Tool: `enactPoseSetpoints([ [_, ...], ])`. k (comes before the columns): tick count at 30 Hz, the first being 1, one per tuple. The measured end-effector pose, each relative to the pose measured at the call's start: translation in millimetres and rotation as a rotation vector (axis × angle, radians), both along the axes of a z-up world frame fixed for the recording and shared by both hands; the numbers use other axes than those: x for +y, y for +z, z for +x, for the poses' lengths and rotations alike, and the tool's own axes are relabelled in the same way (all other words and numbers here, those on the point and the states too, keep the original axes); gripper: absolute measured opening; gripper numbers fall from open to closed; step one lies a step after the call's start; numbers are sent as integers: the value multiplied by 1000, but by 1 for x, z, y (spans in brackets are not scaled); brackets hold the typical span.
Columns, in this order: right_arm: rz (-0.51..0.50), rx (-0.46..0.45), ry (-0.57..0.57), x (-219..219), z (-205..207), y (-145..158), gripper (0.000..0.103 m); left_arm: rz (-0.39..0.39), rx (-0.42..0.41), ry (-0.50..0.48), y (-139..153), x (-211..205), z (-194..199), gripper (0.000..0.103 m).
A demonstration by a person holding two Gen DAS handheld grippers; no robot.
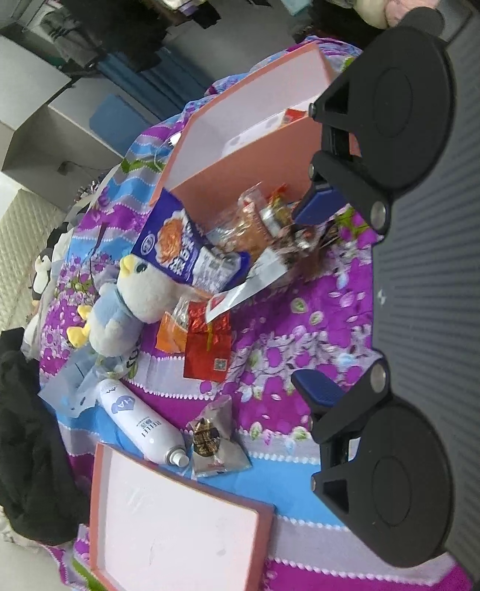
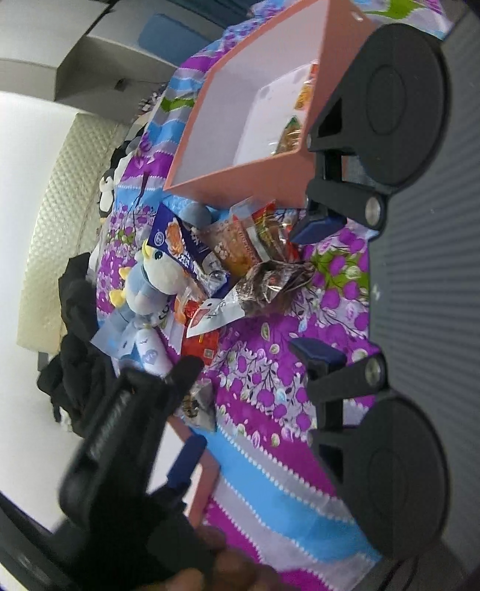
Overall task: Organize snacks
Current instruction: 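Grasp the clear brown snack bag with the right tool while the left reaches the pile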
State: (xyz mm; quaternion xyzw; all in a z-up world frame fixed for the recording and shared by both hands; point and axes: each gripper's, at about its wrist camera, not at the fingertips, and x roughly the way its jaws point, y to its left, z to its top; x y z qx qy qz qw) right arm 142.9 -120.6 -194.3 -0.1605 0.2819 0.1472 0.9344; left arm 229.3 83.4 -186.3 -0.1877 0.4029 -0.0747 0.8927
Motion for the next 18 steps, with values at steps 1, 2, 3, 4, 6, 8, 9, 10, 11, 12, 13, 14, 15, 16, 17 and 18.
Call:
enactPoseSetpoints([
  [1,-18,-4,7,4,6,-3,58,-16,2,4,-3,2,8,87],
  [2,-34,-5,12,7,10,-6,58,-35,5,8,-7,6,16,87],
  [3,-48,-5,19,11,16,-10,58,-54,7,13,-10,9,23,87],
  [4,-60,-7,25,15,20,-13,58,-80,9,15,-14,13,31,87],
  [6,-89,-10,33,22,30,-20,58,-128,16,24,-22,18,44,87],
  [8,-115,-9,37,27,42,-29,57,-186,24,31,-30,22,58,87],
  [9,-132,-15,36,28,47,-32,57,-209,32,32,-34,22,65,87],
  [10,-150,-23,35,30,52,-34,57,-227,38,30,-38,22,70,87],
  [11,-167,-28,31,30,57,-37,57,-246,44,25,-42,20,75,87],
  [12,-177,-27,24,30,62,-39,57,-261,53,19,-46,18,79,87],
  [13,-180,-23,14,27,67,-40,57,-277,64,10,-50,16,84,87],
  [14,-186,-20,9,26,71,-41,57,-287,72,2,-53,13,88,87],
  [15,-203,-20,4,24,74,-43,57,-294,78,-8,-57,9,91,86],
  [16,-224,-19,5,23,75,-45,57,-300,83,-18,-60,6,93,84],
  [17,-240,-15,9,22,77,-47,57,-306,89,-30,-63,2,96,79],
  [18,-246,-8,17,20,77,-49,57,-310,98,-40,-66,-1,98,76],
])
